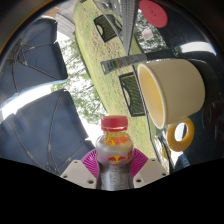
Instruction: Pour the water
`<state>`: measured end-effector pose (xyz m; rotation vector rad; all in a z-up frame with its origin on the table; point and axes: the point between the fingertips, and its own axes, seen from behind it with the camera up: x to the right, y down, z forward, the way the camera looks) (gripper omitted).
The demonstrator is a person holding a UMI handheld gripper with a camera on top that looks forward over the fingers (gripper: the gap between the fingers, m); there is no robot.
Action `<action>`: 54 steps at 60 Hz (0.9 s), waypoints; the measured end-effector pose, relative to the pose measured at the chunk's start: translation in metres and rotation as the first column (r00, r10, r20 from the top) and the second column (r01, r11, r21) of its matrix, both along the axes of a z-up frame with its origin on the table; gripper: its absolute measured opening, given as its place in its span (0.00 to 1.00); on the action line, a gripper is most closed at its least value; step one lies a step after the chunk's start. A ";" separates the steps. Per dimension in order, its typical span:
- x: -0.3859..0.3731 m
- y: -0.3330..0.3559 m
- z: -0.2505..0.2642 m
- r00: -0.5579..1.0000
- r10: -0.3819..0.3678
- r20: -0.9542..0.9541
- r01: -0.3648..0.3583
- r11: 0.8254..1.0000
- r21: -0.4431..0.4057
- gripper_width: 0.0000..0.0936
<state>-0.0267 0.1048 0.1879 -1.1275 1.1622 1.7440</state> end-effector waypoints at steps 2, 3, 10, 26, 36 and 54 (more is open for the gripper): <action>0.001 -0.005 0.019 0.995 -0.004 0.100 -0.002 0.998 0.067 0.38; 0.004 -0.008 0.029 0.987 -0.026 0.161 0.009 0.995 0.103 0.38; 0.075 -0.023 0.109 0.707 -0.362 0.607 0.168 0.920 0.353 0.38; 0.205 0.005 0.080 -0.144 -0.455 0.879 0.149 0.868 0.474 0.39; 0.247 0.012 -0.045 -0.284 -0.206 0.936 0.136 0.958 0.252 0.39; 0.260 0.011 -0.089 -0.345 -0.173 0.923 0.123 0.966 0.227 0.41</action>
